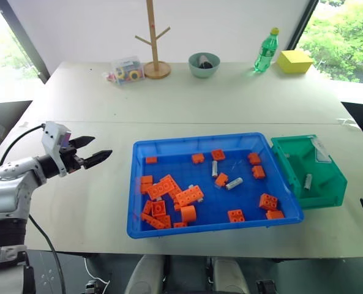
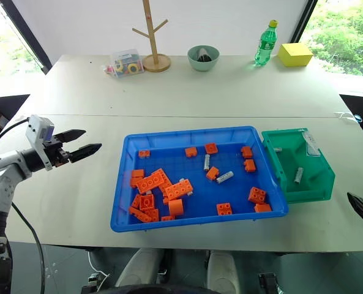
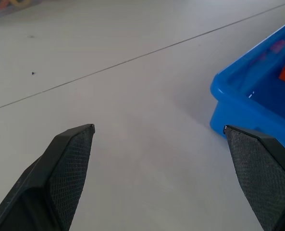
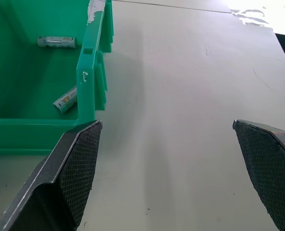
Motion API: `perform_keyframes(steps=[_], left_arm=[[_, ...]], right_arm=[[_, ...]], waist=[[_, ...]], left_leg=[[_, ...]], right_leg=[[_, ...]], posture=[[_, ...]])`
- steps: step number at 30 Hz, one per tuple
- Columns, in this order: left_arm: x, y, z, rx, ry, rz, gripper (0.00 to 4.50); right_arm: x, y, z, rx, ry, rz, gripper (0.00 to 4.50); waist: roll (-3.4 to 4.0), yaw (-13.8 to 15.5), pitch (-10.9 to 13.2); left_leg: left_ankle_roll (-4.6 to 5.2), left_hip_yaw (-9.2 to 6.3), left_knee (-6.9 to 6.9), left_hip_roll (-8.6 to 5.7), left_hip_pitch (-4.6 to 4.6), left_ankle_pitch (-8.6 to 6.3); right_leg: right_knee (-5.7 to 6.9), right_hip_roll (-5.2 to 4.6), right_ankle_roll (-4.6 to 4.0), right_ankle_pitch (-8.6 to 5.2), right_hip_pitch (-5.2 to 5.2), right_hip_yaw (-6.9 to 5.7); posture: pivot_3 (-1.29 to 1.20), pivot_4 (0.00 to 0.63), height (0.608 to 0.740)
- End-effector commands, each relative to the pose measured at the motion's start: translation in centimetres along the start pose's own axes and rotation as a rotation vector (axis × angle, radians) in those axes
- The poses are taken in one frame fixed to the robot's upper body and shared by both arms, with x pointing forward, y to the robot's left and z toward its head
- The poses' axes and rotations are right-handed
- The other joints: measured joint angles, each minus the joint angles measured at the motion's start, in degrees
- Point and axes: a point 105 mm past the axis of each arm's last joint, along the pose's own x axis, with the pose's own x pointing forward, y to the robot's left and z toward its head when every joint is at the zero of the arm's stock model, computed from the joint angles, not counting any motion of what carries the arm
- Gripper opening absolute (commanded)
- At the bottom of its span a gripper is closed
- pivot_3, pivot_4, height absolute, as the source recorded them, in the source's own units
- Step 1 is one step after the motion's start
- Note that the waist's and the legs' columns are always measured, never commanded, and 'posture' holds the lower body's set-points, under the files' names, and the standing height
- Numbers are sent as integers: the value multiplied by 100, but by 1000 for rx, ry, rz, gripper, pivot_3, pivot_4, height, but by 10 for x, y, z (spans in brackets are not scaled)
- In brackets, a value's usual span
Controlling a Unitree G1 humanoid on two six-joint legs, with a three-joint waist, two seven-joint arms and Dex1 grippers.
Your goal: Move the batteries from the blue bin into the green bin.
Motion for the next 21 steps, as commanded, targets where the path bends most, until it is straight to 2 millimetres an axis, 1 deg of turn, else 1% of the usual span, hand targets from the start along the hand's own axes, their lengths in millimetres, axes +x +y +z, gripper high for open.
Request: perform_keyframes(steps=[1, 4, 12, 17, 21], left_arm=[[-1, 1, 10, 53, -19, -7, 4500], [-1, 0, 9, 12, -23, -9, 4500], [-2, 1, 7, 27, -11, -1, 4500], [-2, 2, 9, 18, -18, 3, 4500], [0, 0, 11, 17, -19, 0, 4500]], right_arm=[[-3, -2, 10, -25, -38, -10, 4480], [-4, -1, 10, -25, -35, -10, 4480], [-5, -1, 9, -27, -28, -9, 4480], [-5, -3, 9, -33, -23, -7, 4480], [-3, -5, 14, -45, -33, -9, 4480]], waist=[[0, 0, 0], [0, 0, 0], [0, -2, 0], [0, -1, 0], [0, -4, 0]], left_leg=[[0, 0, 0, 0, 0, 0], [0, 0, 0, 0, 0, 0], [0, 0, 0, 0, 0, 0], [0, 0, 0, 0, 0, 0], [0, 0, 0, 0, 1, 0]], right_leg=[[0, 0, 0, 0, 0, 0], [0, 0, 0, 0, 0, 0], [0, 0, 0, 0, 0, 0], [0, 1, 1, 1, 0, 0], [0, 1, 2, 1, 0, 0]], posture=[[0, 150, 703], [0, 150, 703], [0, 150, 703], [0, 150, 703], [0, 150, 703]])
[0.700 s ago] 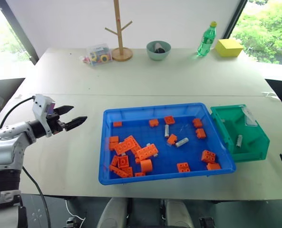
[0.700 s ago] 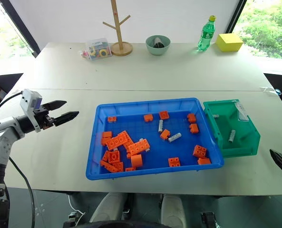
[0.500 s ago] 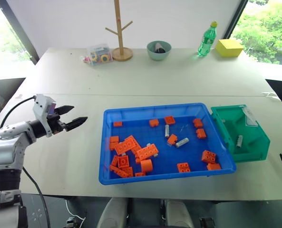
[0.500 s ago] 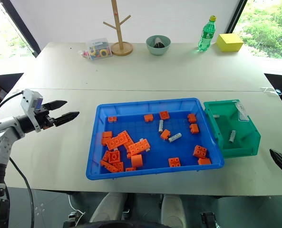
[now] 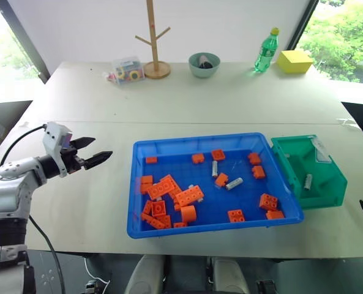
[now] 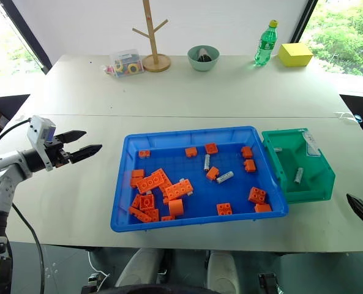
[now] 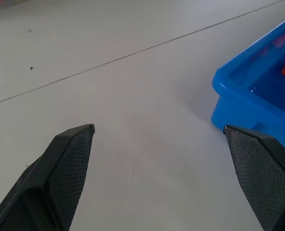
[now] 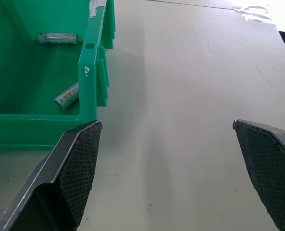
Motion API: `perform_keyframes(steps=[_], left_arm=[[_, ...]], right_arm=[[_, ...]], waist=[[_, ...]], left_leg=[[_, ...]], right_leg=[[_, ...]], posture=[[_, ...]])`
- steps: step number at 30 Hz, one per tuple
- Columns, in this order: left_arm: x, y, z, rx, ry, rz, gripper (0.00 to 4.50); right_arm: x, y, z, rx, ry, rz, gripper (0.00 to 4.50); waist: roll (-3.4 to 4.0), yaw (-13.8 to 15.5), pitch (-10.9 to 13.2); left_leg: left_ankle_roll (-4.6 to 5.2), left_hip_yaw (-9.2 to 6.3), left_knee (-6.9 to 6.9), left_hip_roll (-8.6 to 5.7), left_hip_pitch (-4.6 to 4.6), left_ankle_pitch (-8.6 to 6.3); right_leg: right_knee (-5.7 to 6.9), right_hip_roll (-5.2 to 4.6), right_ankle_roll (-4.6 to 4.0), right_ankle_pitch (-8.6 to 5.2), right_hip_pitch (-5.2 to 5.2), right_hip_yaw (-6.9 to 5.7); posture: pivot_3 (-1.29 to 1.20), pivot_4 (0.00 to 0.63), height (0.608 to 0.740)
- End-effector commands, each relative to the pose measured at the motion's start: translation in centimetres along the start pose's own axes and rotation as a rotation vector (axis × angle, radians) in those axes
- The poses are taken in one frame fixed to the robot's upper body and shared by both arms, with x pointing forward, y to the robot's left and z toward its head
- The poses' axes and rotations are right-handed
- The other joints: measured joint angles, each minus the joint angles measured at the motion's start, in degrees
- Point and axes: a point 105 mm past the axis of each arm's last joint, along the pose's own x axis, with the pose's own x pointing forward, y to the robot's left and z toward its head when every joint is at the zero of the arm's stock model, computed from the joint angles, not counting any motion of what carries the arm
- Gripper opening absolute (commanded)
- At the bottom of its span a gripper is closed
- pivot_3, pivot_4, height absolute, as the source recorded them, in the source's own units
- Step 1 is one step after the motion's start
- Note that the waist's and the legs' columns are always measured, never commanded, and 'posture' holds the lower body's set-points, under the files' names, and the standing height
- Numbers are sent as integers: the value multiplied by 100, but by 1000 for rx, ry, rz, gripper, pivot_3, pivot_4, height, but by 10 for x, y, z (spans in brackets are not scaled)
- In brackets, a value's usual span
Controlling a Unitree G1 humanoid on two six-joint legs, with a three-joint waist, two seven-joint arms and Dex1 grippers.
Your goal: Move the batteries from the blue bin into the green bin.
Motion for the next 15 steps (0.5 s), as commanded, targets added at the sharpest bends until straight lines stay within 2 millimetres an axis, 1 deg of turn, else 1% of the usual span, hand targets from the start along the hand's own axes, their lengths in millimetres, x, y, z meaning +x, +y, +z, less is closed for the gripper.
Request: perform_keyframes(steps=[1, 5, 7, 9, 11, 13, 14, 15], left_arm=[[0, 1, 14, 23, -40, 1, 4500], [3, 0, 16, 23, -52, 3, 4500], [3, 1, 21, 19, -77, 9, 4500], [3, 1, 29, 4, -105, 15, 4500], [3, -2, 35, -12, -121, -11, 4500], [5, -12, 41, 0, -117, -69, 4500], [5, -16, 44, 8, -113, -100, 4500], [5, -23, 48, 20, -110, -146, 4500]], right_arm=[[-2, -6, 17, -49, -45, -17, 4480], [1, -9, 25, -54, -57, -15, 4480], [3, -10, 35, -55, -84, -4, 4480], [6, -6, 54, -61, -127, 29, 4480], [10, 6, 77, -91, -174, 101, 4480], [19, 25, 102, -136, -217, 196, 4480], [23, 34, 112, -155, -231, 239, 4480], [29, 48, 122, -182, -245, 299, 4480]], waist=[[0, -2, 0], [0, 2, 0], [0, 1, 0], [0, 1, 0], [0, -16, 0], [1, -50, 0], [1, -67, 0], [0, -80, 0]], left_leg=[[0, 0, 0, 0, 0, 0], [0, 1, 0, 0, 1, 0], [0, 1, 1, 0, 2, 0], [0, 2, 2, -1, 2, 0], [0, 2, 4, -1, 2, 0], [0, 4, 4, 0, 5, 0], [0, 4, 4, 0, 5, 0], [1, 3, 4, 0, 5, 0]], right_leg=[[0, 0, 0, 0, 0, 0], [0, 0, 1, 1, 1, 0], [0, 1, 2, 1, 4, -1], [0, 1, 7, 4, 4, -1], [1, 2, 15, 9, 4, -2], [2, 2, 16, 10, 4, -2], [4, 2, 17, 10, 4, -2], [5, 3, 17, 11, 3, -2]], posture=[[0, 150, 703], [0, 150, 703], [0, 150, 703], [0, 150, 703], [0, 150, 703], [0, 150, 703], [0, 150, 703], [0, 150, 703]])
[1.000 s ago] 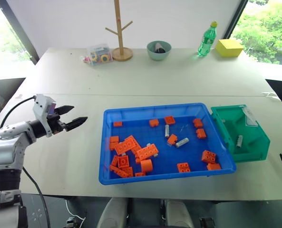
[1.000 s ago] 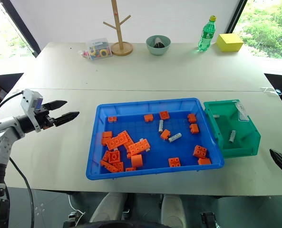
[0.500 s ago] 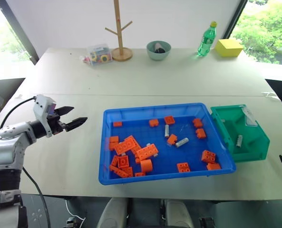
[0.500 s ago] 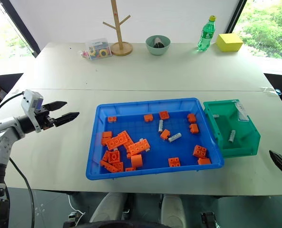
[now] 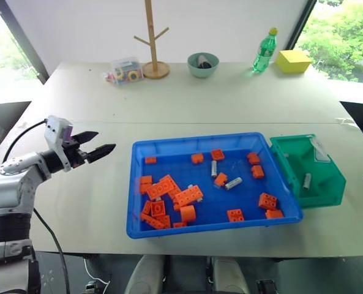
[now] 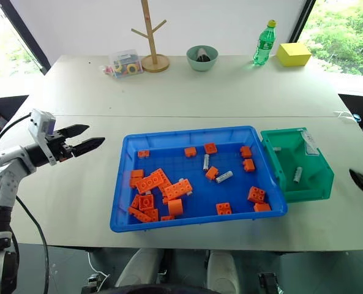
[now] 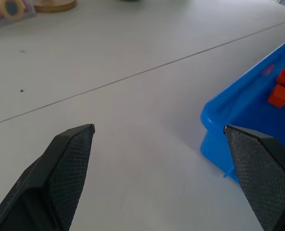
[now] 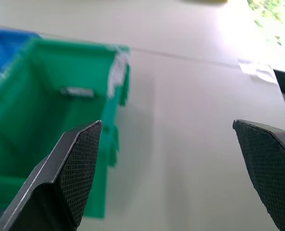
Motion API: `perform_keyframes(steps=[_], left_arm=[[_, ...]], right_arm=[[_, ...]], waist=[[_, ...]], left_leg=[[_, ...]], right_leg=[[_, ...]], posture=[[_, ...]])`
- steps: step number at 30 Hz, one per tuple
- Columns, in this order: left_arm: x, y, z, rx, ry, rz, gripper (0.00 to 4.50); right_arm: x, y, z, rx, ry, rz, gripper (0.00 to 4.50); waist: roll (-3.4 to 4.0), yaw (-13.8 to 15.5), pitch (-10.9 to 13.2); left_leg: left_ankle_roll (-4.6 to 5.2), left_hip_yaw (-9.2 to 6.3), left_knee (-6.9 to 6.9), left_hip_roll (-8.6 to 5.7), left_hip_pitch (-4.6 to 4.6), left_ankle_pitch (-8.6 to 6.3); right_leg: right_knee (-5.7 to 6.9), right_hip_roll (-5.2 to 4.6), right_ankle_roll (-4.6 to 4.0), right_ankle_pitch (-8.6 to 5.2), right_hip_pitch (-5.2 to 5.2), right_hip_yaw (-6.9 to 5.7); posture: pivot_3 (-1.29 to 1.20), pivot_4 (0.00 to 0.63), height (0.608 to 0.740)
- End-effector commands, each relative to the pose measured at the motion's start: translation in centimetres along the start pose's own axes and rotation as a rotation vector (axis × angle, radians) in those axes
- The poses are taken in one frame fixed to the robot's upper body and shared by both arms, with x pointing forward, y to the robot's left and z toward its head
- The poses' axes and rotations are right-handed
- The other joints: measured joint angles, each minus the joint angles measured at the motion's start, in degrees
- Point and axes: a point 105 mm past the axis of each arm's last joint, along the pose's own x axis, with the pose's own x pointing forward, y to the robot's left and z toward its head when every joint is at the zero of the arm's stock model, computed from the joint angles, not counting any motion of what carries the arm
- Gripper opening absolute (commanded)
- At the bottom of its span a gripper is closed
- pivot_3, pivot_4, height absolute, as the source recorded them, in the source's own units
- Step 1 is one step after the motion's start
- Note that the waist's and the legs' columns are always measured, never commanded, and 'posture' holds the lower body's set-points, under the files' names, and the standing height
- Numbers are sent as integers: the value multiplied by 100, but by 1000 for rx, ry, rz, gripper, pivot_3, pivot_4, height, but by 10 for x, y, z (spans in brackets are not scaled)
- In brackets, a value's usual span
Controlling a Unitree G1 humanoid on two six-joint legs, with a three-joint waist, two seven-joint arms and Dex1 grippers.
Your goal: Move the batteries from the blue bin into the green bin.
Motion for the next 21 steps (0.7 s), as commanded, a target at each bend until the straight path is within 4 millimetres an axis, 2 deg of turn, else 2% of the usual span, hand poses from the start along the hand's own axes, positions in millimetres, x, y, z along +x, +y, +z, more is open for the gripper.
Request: perform_keyframes(steps=[1, 6, 9, 12, 17, 21], left_arm=[[-1, -21, 31, 72, -29, -142, 4500], [-6, -44, 39, 124, 32, -322, 4500], [-12, -53, 37, 187, 104, -404, 4500], [-19, -56, 33, 242, 176, -446, 4500], [-28, -62, 30, 289, 233, -487, 4500], [-30, -67, 30, 296, 236, -494, 4500]], right_arm=[[28, 39, 45, -100, -86, 210, 4480], [74, 105, 69, -175, -117, 501, 4480], [95, 167, 70, -238, -106, 766, 4480], [110, 210, 70, -287, -106, 962, 4480], [142, 262, 57, -370, -66, 1149, 4480], [153, 295, 37, -478, -9, 1287, 4480]], waist=[[-4, -55, 2], [-6, -112, 4], [-3, -143, 6], [-6, -145, 8], [-10, -184, 11], [-11, -213, 11]], left_leg=[[0, -2, 0, 0, 0, 0], [0, -3, 3, 1, 0, 0], [0, -3, 1, 1, -3, 0], [0, -7, -1, 1, -13, 0], [-2, -6, 6, -6, -25, 1], [-2, -7, 7, -10, -32, 2]], right_leg=[[1, 0, 0, 0, 0, 0], [1, 0, -1, 0, 2, -2], [1, -1, -5, -2, -6, 0], [0, -1, -4, -2, -15, -1], [-1, -1, 3, 3, -22, -1], [5, 2, 12, 9, -31, -6]], posture=[[0, 150, 703], [0, 150, 703], [0, 150, 703], [0, 150, 703], [0, 150, 703], [0, 150, 703]])
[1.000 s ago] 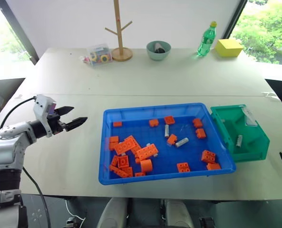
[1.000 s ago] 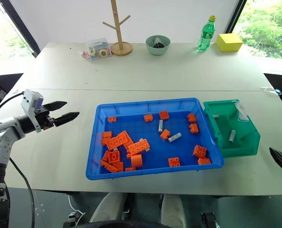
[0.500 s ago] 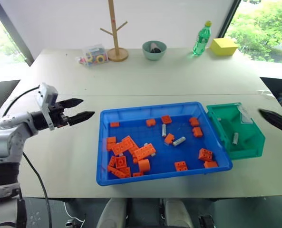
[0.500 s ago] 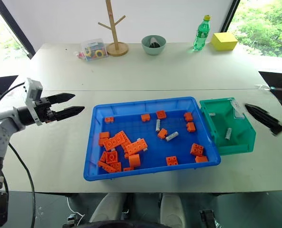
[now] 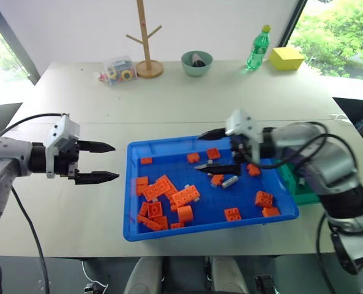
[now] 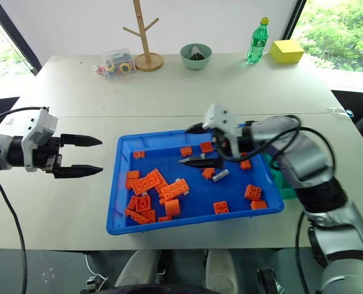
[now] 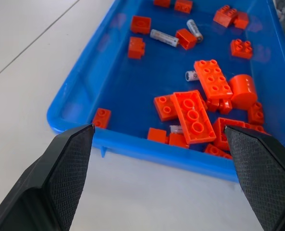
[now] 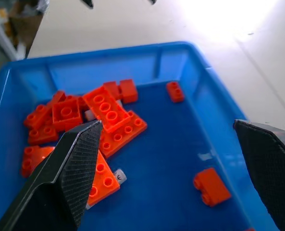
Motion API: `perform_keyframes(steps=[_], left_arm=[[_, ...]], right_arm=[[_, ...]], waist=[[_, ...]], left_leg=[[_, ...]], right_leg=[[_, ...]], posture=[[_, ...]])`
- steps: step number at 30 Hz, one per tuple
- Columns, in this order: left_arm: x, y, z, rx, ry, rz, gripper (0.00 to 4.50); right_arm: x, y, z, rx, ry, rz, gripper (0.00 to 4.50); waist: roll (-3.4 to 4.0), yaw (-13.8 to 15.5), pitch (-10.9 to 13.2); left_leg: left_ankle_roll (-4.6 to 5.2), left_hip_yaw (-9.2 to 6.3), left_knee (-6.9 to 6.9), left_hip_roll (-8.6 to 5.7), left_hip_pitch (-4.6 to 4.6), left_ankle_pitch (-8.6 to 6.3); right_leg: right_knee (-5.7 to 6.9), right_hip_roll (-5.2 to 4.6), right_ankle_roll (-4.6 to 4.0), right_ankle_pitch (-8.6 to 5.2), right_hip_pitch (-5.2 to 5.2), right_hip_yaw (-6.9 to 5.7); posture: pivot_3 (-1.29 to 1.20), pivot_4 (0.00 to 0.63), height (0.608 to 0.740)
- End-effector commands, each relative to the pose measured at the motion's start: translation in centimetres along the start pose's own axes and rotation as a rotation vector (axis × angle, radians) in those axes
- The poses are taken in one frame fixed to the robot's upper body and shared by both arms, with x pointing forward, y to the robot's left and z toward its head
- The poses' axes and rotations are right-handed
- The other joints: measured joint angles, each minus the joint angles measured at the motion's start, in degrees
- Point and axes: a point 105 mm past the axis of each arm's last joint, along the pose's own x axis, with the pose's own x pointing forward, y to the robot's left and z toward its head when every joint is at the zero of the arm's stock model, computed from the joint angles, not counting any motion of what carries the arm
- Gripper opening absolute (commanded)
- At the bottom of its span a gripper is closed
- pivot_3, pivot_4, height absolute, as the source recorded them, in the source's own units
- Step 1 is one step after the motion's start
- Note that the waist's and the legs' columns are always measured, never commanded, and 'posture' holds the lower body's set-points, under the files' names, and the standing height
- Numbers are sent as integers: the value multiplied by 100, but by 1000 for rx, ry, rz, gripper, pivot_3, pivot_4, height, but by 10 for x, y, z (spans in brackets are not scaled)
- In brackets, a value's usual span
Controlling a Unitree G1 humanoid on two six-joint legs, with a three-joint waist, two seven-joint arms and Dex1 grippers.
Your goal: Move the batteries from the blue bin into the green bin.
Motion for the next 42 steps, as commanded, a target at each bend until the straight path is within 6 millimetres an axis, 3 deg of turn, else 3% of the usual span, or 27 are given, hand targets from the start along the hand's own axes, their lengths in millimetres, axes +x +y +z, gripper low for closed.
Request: perform_keyframes(steps=[1, 7, 12, 17, 27, 33, 36, 40, 41, 42], left_arm=[[-5, -5, 10, 55, 4, 6, 4500], [-2, -13, 10, 50, 6, 4, 4500], [-2, -14, 12, 44, -4, 13, 4500], [-3, -14, 19, 39, -30, 23, 4500], [-2, -13, 22, 37, -50, 39, 4500], [-1, -12, 22, 36, -58, 45, 4500], [-1, -10, 24, 40, -65, 49, 4500], [-2, -7, 25, 39, -65, 53, 4500], [-2, -6, 24, 40, -64, 54, 4500], [-2, -5, 24, 40, -63, 54, 4500]], right_arm=[[23, 4, -3, -87, 49, 109, 4480], [66, 15, -8, -155, 63, 245, 4480], [82, 17, 8, -185, 14, 295, 4480], [98, 20, 7, -230, 9, 321, 4480], [112, 16, -14, -248, 58, 322, 4480], [115, 15, -11, -228, 41, 320, 4480], [113, 16, -8, -220, 24, 328, 3615], [110, 20, 2, -185, -15, 352, 1557], [109, 22, 5, -179, -26, 360, 1222], [108, 23, 9, -176, -36, 365, 1248]], waist=[[0, -19, 0], [-1, -37, 1], [-1, -41, 1], [-1, -41, 1], [-1, -54, 1], [-1, -55, 1], [-1, -55, 1], [-1, -54, 1], [0, -54, 1], [0, -54, 1]], left_leg=[[0, 0, 0, -1, 0, 0], [-7, 2, 0, -4, 2, 4], [-21, -1, 1, -4, 6, 13], [-24, -5, 1, -4, 7, 14], [-31, -5, -1, -4, 8, 18], [-33, -7, -2, -4, 9, 19], [-34, -8, -2, -4, 9, 20], [-35, -8, -1, -4, 9, 20], [-35, -9, -2, -4, 9, 20], [-35, -9, -2, -4, 9, 20]], right_leg=[[6, 0, 13, 7, -2, -1], [53, 2, 15, 8, -23, 3], [73, 7, 15, 8, -30, 5], [74, 9, 14, 8, -29, 5], [76, 14, 14, 8, -31, 8], [76, 16, 13, 8, -32, 10], [77, 17, 13, 8, -32, 10], [77, 17, 13, 9, -32, 10], [77, 17, 13, 9, -32, 10], [77, 17, 13, 9, -33, 10]], posture=[[0, 150, 703], [0, 150, 703], [0, 150, 703], [0, 150, 703], [0, 150, 703], [0, 150, 703], [0, 150, 703], [0, 150, 703], [0, 150, 703], [0, 150, 703]])
